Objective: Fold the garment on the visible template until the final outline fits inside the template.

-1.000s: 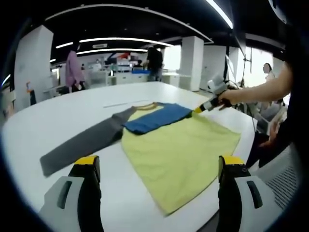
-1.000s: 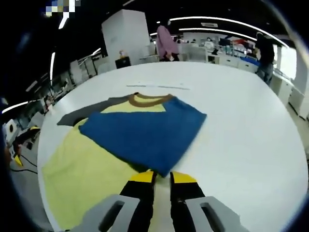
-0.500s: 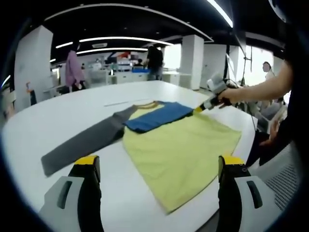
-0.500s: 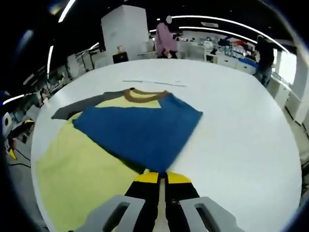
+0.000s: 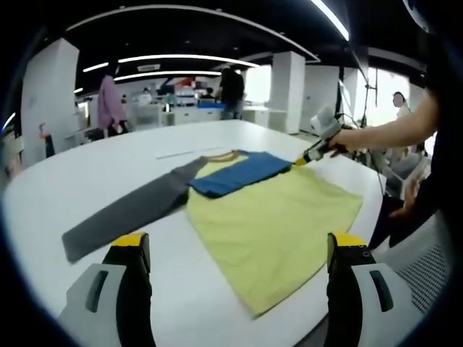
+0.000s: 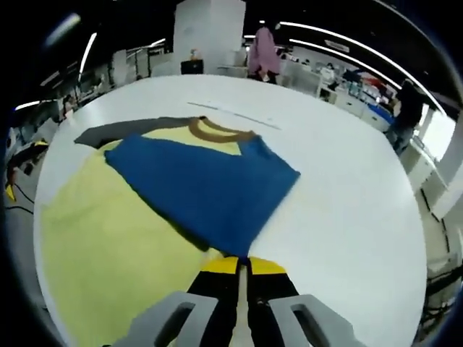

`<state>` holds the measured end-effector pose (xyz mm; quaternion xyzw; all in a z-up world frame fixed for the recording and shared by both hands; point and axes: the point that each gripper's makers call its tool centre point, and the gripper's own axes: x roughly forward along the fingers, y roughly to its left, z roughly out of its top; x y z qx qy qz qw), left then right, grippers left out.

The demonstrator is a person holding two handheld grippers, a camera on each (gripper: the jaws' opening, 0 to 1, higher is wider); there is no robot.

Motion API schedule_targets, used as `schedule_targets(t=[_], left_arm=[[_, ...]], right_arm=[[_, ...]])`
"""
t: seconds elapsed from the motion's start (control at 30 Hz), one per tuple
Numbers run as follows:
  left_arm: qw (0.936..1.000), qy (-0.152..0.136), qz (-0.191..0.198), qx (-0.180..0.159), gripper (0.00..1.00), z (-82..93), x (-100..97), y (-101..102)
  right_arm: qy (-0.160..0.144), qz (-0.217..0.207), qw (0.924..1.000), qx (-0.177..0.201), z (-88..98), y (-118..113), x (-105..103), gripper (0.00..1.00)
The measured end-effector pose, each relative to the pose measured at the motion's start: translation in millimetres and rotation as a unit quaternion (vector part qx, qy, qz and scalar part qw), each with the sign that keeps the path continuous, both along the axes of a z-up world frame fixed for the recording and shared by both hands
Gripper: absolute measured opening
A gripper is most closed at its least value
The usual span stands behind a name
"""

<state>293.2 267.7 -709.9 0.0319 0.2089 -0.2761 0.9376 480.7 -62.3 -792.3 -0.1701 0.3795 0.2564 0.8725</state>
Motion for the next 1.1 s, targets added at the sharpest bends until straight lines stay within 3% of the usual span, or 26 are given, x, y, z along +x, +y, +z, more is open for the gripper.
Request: schedule_targets(t=[0.77,0.9,1.0,1.1], left_arm=[[1.0000,-0.002,0.008,0.003,0.99,0.5,2.9,5],[1.0000,-0.003,0.009,0.002,0.99,1.8,4.6,7],[0.9999,-0.004,0.010,0.002,0.99,2.9,6.5,9],[0.9999,-0.004,0.012,0.003,0.99,4.0,8.4,12]], right_arm=[[0.009,-0.023,0.9996,0.013,-0.8,-18,-2,0.00],[0.008,-0.036,0.9984,0.043,3.7,-17,-2,0.01],[0.004,-0.048,0.9964,0.070,10.7,-18,-1,0.08],[0.002,-0.065,0.9904,0.122,22.7,-14,-2,0.20]])
